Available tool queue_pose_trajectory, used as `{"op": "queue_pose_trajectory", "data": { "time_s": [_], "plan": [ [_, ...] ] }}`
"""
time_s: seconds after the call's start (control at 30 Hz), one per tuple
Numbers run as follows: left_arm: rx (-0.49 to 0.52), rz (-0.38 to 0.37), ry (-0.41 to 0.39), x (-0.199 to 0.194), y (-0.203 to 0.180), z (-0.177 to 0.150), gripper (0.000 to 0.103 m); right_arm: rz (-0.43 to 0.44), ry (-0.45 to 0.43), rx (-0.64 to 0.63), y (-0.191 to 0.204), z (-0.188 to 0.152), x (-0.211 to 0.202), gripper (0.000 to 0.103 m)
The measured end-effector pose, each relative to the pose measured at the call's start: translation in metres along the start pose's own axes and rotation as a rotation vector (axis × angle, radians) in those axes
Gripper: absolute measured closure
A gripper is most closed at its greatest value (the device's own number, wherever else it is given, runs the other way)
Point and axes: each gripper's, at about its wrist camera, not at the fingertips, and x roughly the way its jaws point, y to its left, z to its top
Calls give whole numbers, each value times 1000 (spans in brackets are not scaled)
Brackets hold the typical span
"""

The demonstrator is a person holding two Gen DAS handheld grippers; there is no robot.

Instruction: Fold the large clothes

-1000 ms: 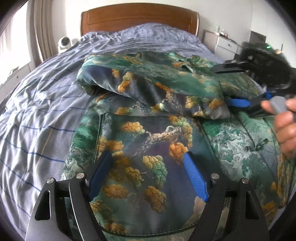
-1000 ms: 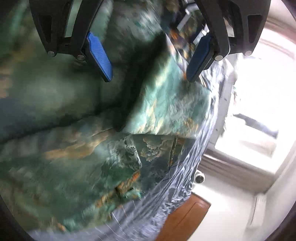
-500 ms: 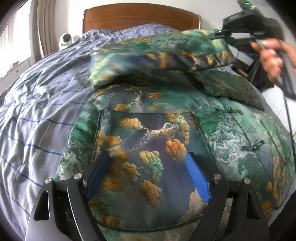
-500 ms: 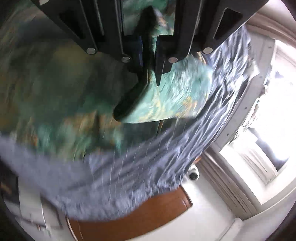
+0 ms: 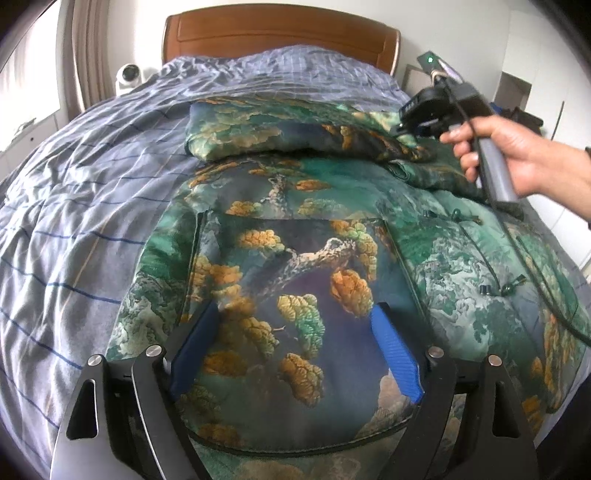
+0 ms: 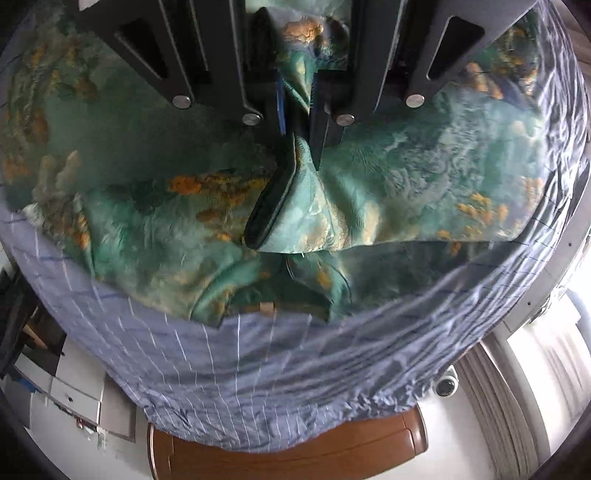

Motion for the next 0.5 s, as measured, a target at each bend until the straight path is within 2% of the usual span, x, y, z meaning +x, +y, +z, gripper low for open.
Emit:
{"op": "queue_pose_trajectory", "data": {
  "time_s": [0.13,0.23,0.3,0.4,0.47,0.5],
  "plan": [
    [14,11,2,1,-3,0,16,-22,-5,-37,-1,-9,6,81],
    [10,9,3,1,-3,0,16,-25,-10,-70,0,-10,0,57],
    [9,10,5,1,-4,1,16,-27,-34,-82,-2,-13,-14,56],
    [11,12,12,1,-4,1,15,-61,-136,-113,0,-16,-44,56],
    [10,12,17,1,-5,2,15,-36,-171,-148,6,-17,-57,56],
    [10,12,19,1,-4,2,15,10,-179,-176,12,-19,-63,56]
  ]
}}
